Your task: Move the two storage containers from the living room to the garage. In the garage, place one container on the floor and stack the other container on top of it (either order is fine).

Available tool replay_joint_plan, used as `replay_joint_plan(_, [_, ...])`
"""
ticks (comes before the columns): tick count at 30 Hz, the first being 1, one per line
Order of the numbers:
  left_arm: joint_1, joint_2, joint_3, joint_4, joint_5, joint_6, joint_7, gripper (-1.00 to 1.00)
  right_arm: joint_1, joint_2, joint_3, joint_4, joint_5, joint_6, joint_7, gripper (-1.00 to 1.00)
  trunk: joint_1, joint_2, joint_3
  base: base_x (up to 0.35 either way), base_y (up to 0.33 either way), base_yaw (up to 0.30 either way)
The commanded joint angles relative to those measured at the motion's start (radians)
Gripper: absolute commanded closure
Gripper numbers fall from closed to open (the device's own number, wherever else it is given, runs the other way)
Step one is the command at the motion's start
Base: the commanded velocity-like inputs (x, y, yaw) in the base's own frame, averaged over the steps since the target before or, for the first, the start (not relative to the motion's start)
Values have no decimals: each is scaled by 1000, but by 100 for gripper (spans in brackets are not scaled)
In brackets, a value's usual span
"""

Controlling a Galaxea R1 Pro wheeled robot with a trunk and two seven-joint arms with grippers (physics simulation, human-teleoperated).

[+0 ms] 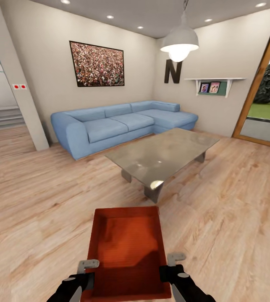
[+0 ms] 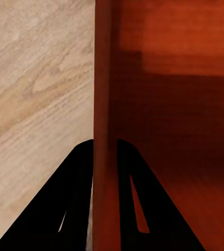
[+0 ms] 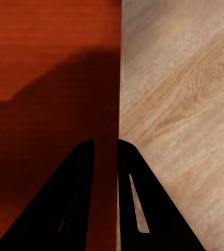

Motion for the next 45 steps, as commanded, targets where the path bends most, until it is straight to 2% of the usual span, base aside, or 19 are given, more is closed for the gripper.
replay_joint_plan(1, [0,1,-11,0,19,3,13,100,-1,0,6,-13,-13,3,-5,100,0,0,-1,217,303,0])
replay_joint_plan(9, [0,2,-11,0,19,3,13,100,-1,0,6,-14,-13,3,-5,100,0,0,-1,218,302,117])
replay_joint_plan(45, [0,1,-11,0,19,3,13,100,-1,0,6,-13,-13,3,-5,100,0,0,-1,218,302,294])
